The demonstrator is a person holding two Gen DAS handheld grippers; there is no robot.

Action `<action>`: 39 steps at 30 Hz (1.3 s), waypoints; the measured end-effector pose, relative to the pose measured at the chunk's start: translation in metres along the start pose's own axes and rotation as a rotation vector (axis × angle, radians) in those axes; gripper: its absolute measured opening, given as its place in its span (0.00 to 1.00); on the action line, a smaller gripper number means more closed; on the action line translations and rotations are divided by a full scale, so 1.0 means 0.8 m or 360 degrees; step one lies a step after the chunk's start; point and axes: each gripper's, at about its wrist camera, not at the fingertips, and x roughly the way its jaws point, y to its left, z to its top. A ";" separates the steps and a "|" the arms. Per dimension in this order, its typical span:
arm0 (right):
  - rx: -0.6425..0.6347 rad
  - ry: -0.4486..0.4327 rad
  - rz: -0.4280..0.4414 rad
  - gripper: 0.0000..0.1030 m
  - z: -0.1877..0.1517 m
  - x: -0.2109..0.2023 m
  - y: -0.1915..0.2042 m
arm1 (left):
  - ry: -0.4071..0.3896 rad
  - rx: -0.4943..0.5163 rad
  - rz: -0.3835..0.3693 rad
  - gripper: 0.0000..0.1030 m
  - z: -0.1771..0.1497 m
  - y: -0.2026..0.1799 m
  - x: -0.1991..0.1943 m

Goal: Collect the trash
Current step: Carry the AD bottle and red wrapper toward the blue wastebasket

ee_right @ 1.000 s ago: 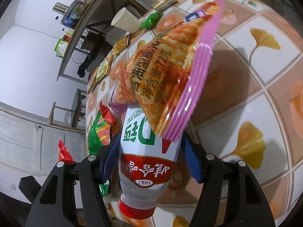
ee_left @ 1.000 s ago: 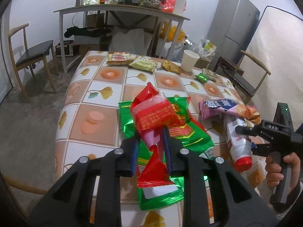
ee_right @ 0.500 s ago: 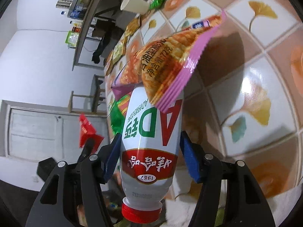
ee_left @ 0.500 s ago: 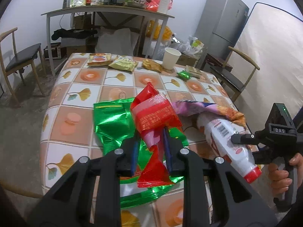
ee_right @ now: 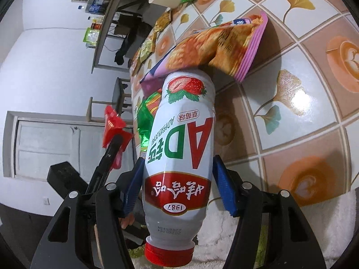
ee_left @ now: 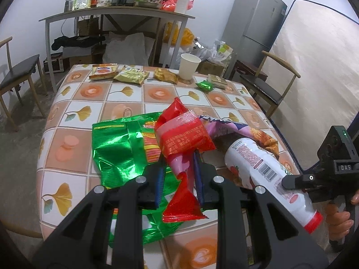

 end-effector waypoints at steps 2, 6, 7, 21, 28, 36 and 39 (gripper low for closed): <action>-0.0022 0.0007 0.0020 0.58 -0.002 -0.002 0.003 | -0.0005 0.0012 -0.0004 0.21 0.001 -0.005 -0.001; -0.0068 0.0024 0.0062 0.57 -0.006 -0.004 0.010 | -0.0017 0.0030 -0.0011 0.21 0.003 -0.015 -0.004; -0.0080 0.0023 0.0071 0.57 -0.007 -0.005 0.012 | -0.0020 0.0035 -0.0012 0.21 0.003 -0.017 -0.005; -0.0088 -0.0167 0.0082 0.57 0.004 -0.062 -0.010 | 0.0009 0.0160 -0.0006 0.21 0.002 -0.069 0.001; -0.0035 -0.0311 0.0064 0.57 0.016 -0.102 -0.035 | 0.0031 0.0260 -0.0041 0.21 0.003 -0.112 0.017; 0.0038 -0.0426 0.0054 0.57 0.027 -0.138 -0.063 | 0.0061 0.0372 -0.0078 0.21 0.003 -0.158 0.038; 0.0057 -0.0460 0.0052 0.57 0.032 -0.151 -0.072 | 0.0063 0.0420 -0.0077 0.21 0.004 -0.174 0.045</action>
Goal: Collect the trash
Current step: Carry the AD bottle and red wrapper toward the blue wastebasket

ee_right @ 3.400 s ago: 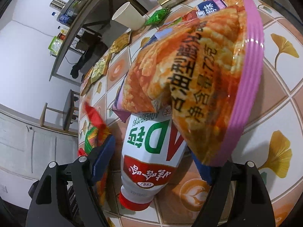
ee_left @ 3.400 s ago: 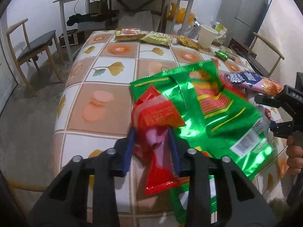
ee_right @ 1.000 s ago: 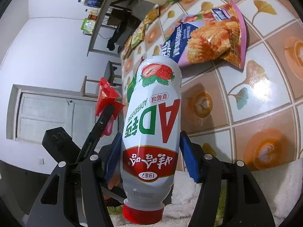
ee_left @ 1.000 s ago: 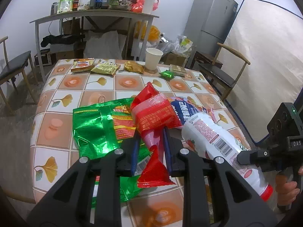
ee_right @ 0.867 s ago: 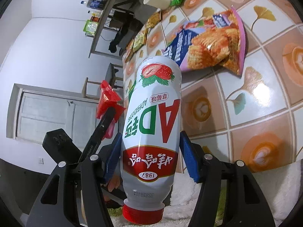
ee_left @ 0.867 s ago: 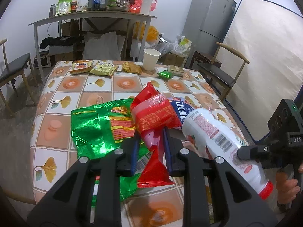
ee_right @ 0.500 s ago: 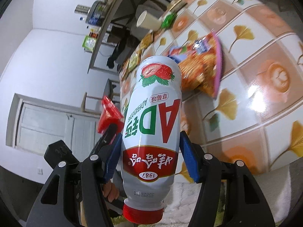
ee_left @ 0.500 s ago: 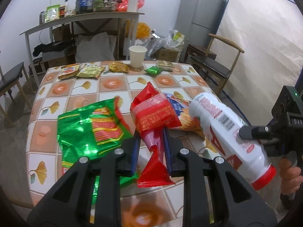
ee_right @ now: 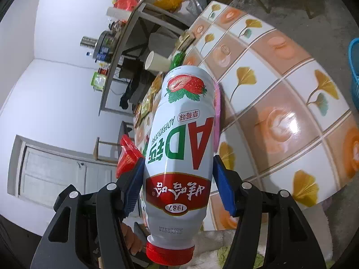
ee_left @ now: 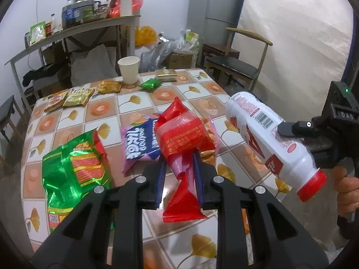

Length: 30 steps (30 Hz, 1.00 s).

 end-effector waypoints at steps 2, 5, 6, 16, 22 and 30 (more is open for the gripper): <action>0.0008 -0.0016 0.0000 0.57 0.000 -0.010 -0.005 | 0.0000 0.0024 -0.0004 0.21 0.004 -0.009 0.005; 0.0024 -0.0037 0.0001 0.57 0.007 -0.018 -0.011 | -0.0003 0.0050 -0.0007 0.21 0.009 -0.019 0.009; 0.0029 -0.0043 0.0001 0.57 0.010 -0.020 -0.013 | -0.0004 0.0062 -0.0006 0.21 0.011 -0.023 0.010; 0.0072 -0.0100 0.0003 0.57 0.025 -0.050 -0.035 | -0.0006 0.0153 -0.0009 0.21 0.025 -0.062 0.025; 0.0097 -0.0135 0.0003 0.57 0.032 -0.067 -0.048 | -0.0009 0.0200 -0.0022 0.21 0.033 -0.086 0.032; 0.0135 -0.0197 0.0008 0.57 0.037 -0.090 -0.065 | -0.0006 0.0261 -0.0048 0.21 0.040 -0.114 0.040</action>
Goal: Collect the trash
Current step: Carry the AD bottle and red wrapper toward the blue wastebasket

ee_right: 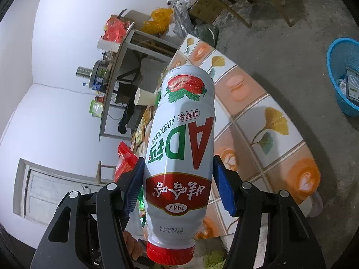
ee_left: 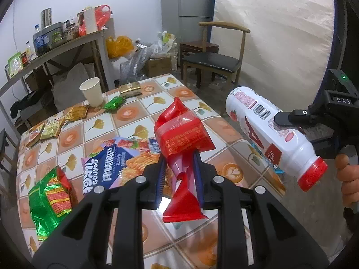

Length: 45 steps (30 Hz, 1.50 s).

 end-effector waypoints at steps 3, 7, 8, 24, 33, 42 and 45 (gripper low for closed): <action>0.0018 -0.0019 0.0003 0.57 0.002 -0.008 -0.007 | 0.0001 0.0022 -0.0007 0.21 0.004 -0.009 0.004; 0.0039 -0.0046 0.0006 0.57 0.005 -0.020 -0.017 | -0.0001 0.0051 -0.0019 0.21 0.010 -0.024 0.008; 0.0041 -0.0053 0.0007 0.57 0.005 -0.024 -0.020 | -0.0001 0.0058 -0.0024 0.21 0.011 -0.028 0.009; 0.0144 -0.0185 0.0019 0.57 0.020 -0.082 -0.072 | 0.0017 0.0190 -0.0104 0.21 0.025 -0.098 0.029; 0.0226 -0.0370 -0.0061 0.57 0.023 -0.155 -0.121 | 0.0053 0.0215 -0.0348 0.21 0.038 -0.150 0.052; 0.0388 -0.0648 -0.0242 0.57 0.011 -0.249 -0.202 | 0.0205 0.0247 -0.0680 0.21 0.042 -0.225 0.119; 0.0482 -0.0686 -0.0270 0.57 0.003 -0.263 -0.235 | 0.0322 0.0248 -0.0797 0.21 0.042 -0.252 0.147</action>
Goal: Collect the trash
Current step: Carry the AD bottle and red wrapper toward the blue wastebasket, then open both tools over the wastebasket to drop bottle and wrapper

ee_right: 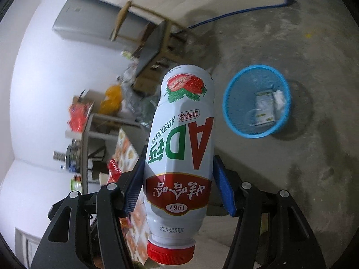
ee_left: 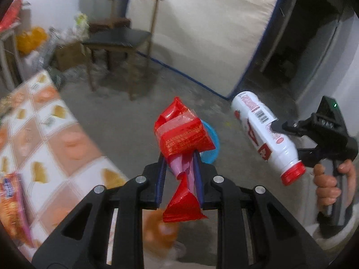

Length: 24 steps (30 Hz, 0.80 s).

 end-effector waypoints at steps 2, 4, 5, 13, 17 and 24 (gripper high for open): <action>0.0052 0.0004 -0.0014 0.57 0.001 0.005 -0.016 | 0.0093 -0.0016 -0.0078 0.21 0.010 -0.004 0.026; 0.0115 0.0030 -0.0015 0.57 0.006 0.016 -0.032 | 0.0189 -0.0055 -0.0151 0.21 0.023 -0.003 0.055; 0.0143 0.0040 -0.0016 0.57 0.010 0.023 -0.039 | 0.0247 -0.0085 -0.0190 0.21 0.032 0.000 0.073; 0.0251 0.0156 -0.0113 0.57 0.041 0.100 -0.086 | 0.0553 -0.0208 -0.0183 0.21 0.074 0.017 0.194; 0.0223 0.0196 -0.0211 0.57 0.066 0.143 -0.110 | 0.0649 -0.0221 -0.0148 0.21 0.088 0.022 0.256; 0.0199 0.0246 -0.0372 0.57 0.107 0.207 -0.152 | 0.0719 -0.0324 -0.0165 0.26 0.109 0.023 0.330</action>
